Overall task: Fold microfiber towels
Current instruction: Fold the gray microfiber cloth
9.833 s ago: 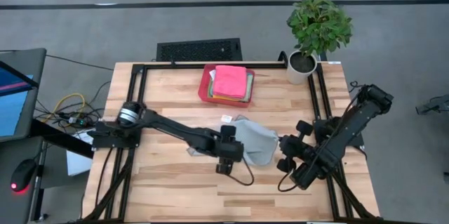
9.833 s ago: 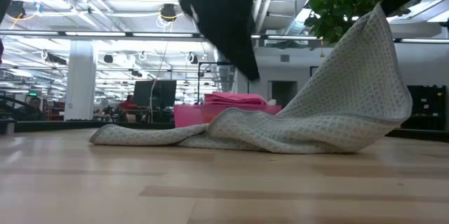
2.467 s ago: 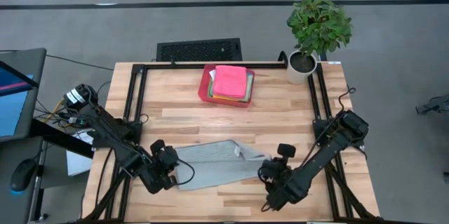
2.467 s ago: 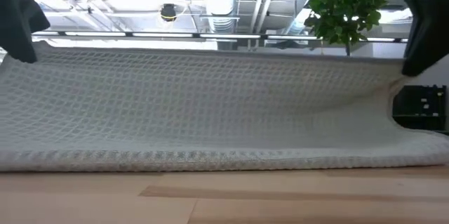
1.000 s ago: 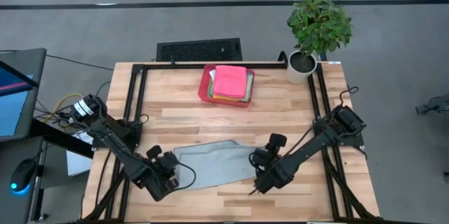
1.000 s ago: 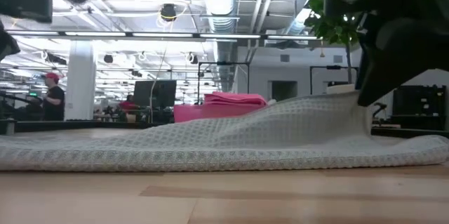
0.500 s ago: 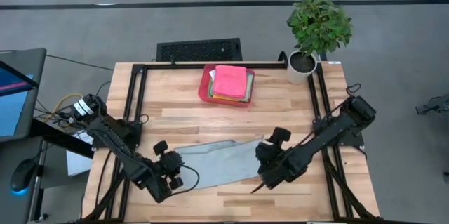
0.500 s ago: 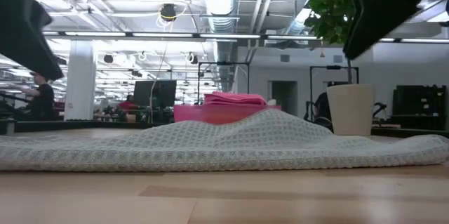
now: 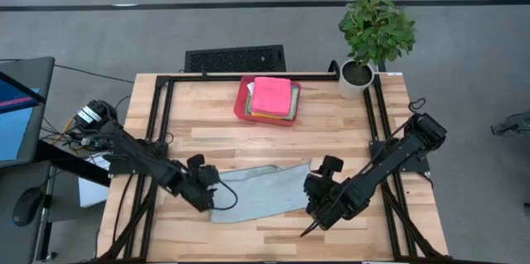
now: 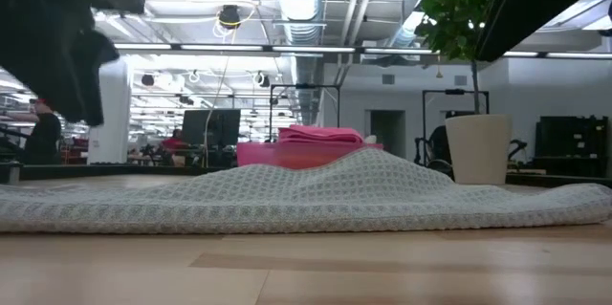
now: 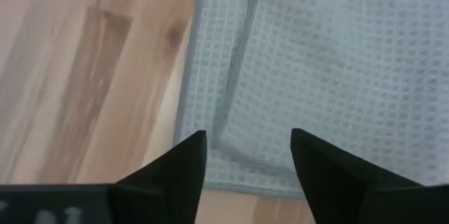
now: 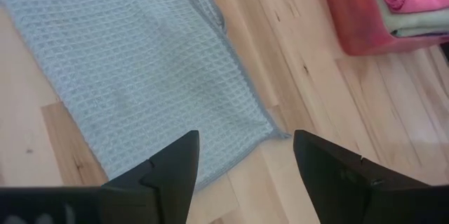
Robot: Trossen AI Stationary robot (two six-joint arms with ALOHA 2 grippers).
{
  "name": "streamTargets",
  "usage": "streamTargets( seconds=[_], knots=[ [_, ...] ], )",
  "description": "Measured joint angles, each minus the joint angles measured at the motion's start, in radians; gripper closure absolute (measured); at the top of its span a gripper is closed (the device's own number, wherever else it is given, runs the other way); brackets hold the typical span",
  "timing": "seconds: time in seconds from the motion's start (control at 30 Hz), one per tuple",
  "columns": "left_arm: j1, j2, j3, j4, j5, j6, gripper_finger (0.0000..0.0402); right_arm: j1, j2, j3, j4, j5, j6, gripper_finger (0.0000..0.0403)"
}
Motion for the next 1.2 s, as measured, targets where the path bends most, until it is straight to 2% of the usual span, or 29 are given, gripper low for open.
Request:
streamTargets(
  seconds=[0.27, 0.47, 0.63, 0.83, 1.0, 1.2],
  knots=[
    [0.072, -0.044, -0.16, 0.203, 0.064, 0.156, 0.0196, -0.001, 0.0, 0.0, 0.007, -0.001, 0.0, 0.0145],
    [0.098, -0.044, -0.204, 0.275, 0.073, 0.212, 0.0204, 0.0, 0.0, 0.0, 0.009, -0.003, 0.001, 0.0145],
    [0.098, -0.02, -0.235, 0.394, 0.122, 0.26, 0.0215, 0.0, 0.0, 0.0, 0.005, -0.003, 0.001, 0.0145],
    [0.122, 0.031, -0.236, 0.382, 0.053, 0.273, 0.0223, 0.0, 0.0, 0.0, 0.007, -0.032, 0.002, 0.0145],
    [0.126, 0.032, -0.236, 0.388, 0.126, 0.281, 0.0223, 0.006, 0.0, 0.0, 0.01, -0.045, 0.003, 0.0145],
    [0.108, 0.032, -0.236, 0.387, 0.128, 0.263, 0.0223, 0.013, 0.0, 0.0, 0.011, -0.045, 0.003, 0.0145]
  ],
)
